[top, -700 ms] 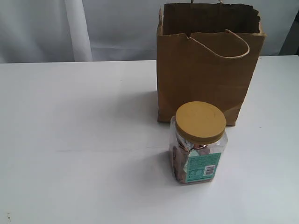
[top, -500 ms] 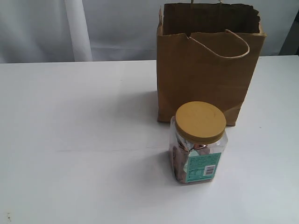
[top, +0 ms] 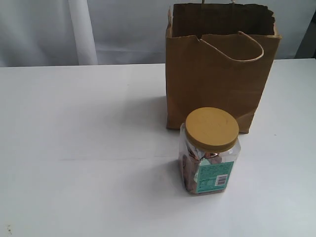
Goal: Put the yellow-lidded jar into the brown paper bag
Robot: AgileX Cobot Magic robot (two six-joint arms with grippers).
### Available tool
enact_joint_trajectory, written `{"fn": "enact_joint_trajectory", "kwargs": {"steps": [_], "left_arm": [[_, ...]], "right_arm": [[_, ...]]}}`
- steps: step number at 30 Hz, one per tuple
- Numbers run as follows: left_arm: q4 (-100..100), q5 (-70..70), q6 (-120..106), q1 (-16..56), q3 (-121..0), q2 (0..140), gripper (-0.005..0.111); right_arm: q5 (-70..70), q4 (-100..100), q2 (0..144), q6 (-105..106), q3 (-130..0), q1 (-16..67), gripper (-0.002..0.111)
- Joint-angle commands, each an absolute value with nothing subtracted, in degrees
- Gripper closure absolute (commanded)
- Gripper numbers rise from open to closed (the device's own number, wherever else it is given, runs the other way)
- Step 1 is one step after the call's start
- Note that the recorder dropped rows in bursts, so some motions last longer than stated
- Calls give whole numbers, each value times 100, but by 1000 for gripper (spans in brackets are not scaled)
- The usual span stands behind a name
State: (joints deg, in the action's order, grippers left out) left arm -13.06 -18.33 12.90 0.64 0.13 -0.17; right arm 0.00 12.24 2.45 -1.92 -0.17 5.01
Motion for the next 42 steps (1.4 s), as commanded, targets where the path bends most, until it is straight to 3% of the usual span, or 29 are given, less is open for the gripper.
{"fn": "enact_joint_trajectory", "kwargs": {"steps": [1, 6, 12, 17, 24, 34, 42], "left_arm": [[-1285, -1779, 1312, 92, 0, 0, 106], [-1285, -1779, 1312, 92, 0, 0, 106], [-1285, -1779, 1312, 92, 0, 0, 106], [-1285, -1779, 1312, 92, 0, 0, 106], [-1285, -1779, 1312, 92, 0, 0, 106], [-1285, -1779, 1312, 92, 0, 0, 106], [-1285, -1779, 1312, 92, 0, 0, 106]], "right_arm": [[-388, 1280, 230, -152, 0, 458, 108], [-756, 1078, 230, -227, 0, 458, 108], [-751, -671, 230, -1081, 0, 458, 108], [949, -559, 432, -1066, -1031, 458, 108], [3113, -503, 1976, -418, -2957, 458, 108], [4187, -771, 4230, 185, -4038, 458, 108], [5390, -983, 6326, 477, -6000, 458, 108]]}}
